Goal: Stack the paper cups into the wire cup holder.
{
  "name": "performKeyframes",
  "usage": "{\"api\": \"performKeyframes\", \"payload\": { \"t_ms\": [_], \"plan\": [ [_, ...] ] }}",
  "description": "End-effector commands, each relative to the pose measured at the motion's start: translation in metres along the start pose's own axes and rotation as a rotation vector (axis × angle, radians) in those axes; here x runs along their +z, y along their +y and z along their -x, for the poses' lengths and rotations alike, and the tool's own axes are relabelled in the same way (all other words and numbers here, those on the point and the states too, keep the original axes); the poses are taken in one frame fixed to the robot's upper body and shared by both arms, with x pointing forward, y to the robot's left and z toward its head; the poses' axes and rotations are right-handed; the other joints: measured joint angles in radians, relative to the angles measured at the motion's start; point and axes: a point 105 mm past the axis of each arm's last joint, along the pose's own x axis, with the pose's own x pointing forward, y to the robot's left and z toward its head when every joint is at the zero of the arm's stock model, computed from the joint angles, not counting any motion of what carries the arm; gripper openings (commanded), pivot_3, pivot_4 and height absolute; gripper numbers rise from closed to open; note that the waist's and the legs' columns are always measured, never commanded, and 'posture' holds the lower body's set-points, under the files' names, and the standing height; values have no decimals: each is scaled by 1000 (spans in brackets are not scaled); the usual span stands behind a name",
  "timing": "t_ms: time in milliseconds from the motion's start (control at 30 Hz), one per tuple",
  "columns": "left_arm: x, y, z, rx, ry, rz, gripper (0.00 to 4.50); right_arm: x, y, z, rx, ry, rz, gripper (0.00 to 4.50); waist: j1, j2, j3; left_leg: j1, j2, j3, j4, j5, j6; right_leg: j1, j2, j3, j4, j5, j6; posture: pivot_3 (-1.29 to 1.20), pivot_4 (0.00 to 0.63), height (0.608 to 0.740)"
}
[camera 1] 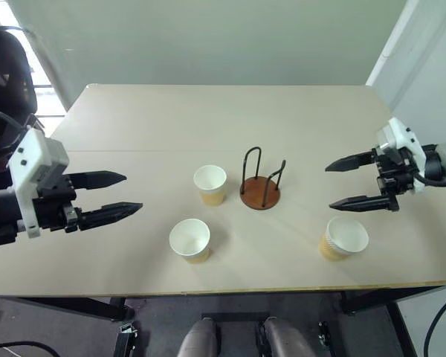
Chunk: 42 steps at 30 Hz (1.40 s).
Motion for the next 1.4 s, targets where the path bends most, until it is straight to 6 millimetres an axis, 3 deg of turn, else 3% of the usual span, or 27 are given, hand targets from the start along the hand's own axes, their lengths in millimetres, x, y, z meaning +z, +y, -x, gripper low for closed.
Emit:
{"api": "performKeyframes", "payload": {
  "t_ms": [33, 267, 500, 667, 1000, 1400],
  "plan": [
    [10, -1, 4, 17, -29, -56, 3552, 8, 0, 4, -17, 5, 45, 4500, 0, 0, 0, 0, 0, 0, 0, 0, 0, 0, 0, 0, 0, 0, 0, 0, 150, 740],
    [10, -1, 4, 16, -33, -60, 3552, 10, 6, -4, 8, -15, 18, 4500, 0, 0, 0, 0, 0, 0, 0, 0, 0, 0, 0, 0, 0, 0, 0, 0, 150, 740],
    [10, -3, 2, 8, -46, -66, 3552, -12, 8, -32, -48, 74, -127, 4500, 0, 0, 0, 0, 1, 0, 0, 0, 0, 0, 1, 0, 0, 0, 0, 0, 150, 740],
    [11, -4, 1, 6, -55, -68, 3552, -15, 12, -61, -72, 92, -208, 4500, 0, -1, 0, 1, 2, 0, 0, 0, 0, 0, 2, 1, 0, 1, 2, 0, 150, 740],
    [13, -6, 2, 20, -56, -74, 3552, -23, -13, -102, -240, 83, -328, 4500, -1, -1, -1, 2, 3, 0, 0, 0, 0, 0, 3, 1, 0, 3, 4, 0, 150, 740],
    [11, -7, 3, 42, -41, -80, 3552, 0, -28, -132, -305, -39, -290, 4500, 0, -2, -1, 1, 4, 0, -1, -2, -2, -2, 3, 0, 0, 5, 4, 0, 150, 740]
  ]
}}
